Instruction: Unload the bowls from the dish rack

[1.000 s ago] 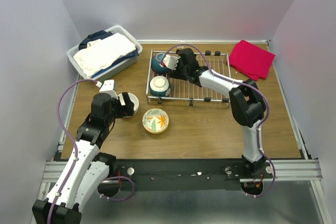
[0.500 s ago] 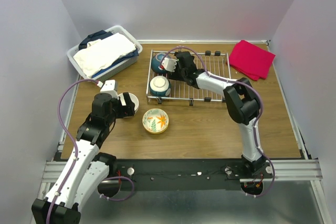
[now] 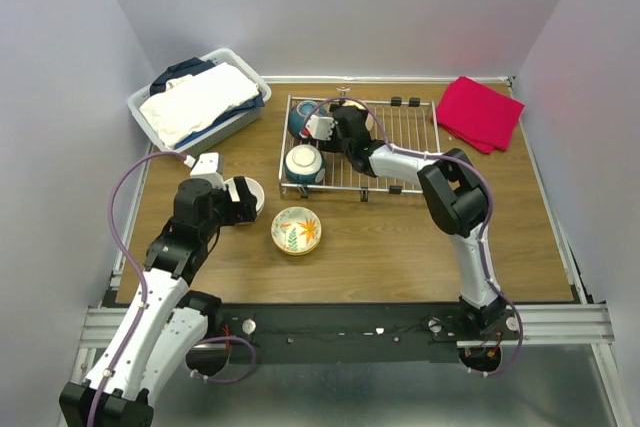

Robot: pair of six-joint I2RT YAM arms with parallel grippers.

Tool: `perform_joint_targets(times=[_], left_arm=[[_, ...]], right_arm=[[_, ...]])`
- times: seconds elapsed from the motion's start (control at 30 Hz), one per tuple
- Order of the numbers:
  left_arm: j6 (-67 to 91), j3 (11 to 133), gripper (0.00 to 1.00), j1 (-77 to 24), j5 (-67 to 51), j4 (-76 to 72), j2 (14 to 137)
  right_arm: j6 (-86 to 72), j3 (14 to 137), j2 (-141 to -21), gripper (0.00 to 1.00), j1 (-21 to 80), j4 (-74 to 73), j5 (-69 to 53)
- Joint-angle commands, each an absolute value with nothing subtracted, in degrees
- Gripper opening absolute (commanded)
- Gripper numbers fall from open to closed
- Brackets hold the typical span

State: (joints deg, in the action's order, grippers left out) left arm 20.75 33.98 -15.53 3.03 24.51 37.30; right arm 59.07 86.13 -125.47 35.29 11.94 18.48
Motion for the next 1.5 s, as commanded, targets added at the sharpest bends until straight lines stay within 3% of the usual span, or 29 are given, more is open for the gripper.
perform_joint_targets(times=[0.0,0.1,0.2,0.57,1.0,1.47], left_arm=[[20.04,33.31,0.95,-15.91,4.57,23.55,35.95],[19.95,33.31,0.95,-15.91,4.66,23.55,35.68],[19.86,33.31,0.95,-15.91,4.75,23.38,35.25],[19.6,33.14,0.95,-15.91,4.66,22.94,33.84],[19.42,33.05,0.96,-15.91,3.69,22.5,33.49],[20.74,34.71,0.95,-15.91,-4.48,17.15,39.54]], right_arm=[[58.98,84.55,-128.67,0.78,35.68,9.32,19.95],[58.27,85.25,-127.18,0.64,35.95,8.35,20.21],[57.04,86.04,-125.34,0.56,36.21,6.6,20.39],[48.96,85.78,-118.66,0.44,36.39,1.06,20.3],[34.9,86.13,-110.75,0.42,36.39,-6.5,18.37],[7.75,86.84,-103.98,0.39,35.07,-10.9,15.57]])
